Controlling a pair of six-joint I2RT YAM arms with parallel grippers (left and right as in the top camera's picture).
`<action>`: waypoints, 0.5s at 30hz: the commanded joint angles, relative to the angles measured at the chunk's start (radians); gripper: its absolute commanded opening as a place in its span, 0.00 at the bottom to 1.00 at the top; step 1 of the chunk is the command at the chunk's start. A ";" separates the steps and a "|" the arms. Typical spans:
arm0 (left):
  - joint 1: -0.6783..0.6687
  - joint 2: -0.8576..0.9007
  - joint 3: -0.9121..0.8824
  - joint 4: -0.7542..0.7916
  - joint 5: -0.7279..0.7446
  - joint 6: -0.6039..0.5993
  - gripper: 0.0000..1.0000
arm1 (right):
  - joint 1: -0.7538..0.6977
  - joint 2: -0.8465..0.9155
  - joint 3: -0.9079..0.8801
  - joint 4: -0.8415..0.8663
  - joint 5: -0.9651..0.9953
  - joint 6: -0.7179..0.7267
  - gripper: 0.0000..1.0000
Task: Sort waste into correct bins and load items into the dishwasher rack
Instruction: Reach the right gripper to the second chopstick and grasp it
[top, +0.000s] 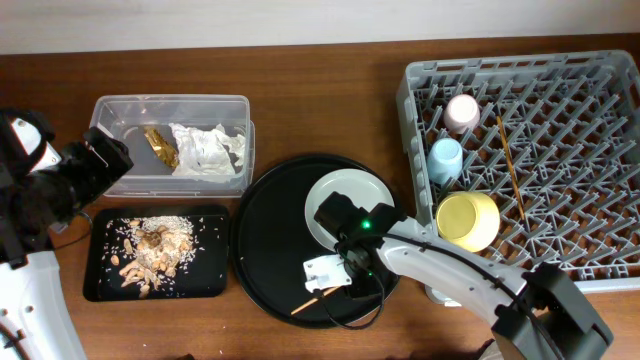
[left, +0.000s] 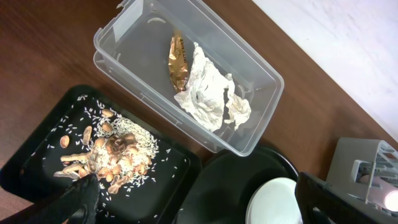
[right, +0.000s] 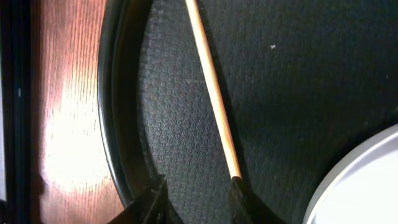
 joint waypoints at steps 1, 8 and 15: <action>0.004 -0.001 0.003 0.000 -0.004 -0.003 0.99 | 0.006 0.041 0.004 0.011 0.004 -0.054 0.32; 0.004 -0.001 0.003 0.000 -0.004 -0.003 0.99 | 0.006 0.105 0.004 0.045 -0.007 -0.054 0.32; 0.004 -0.001 0.003 0.000 -0.004 -0.003 0.99 | 0.006 0.171 0.002 0.074 -0.007 -0.054 0.31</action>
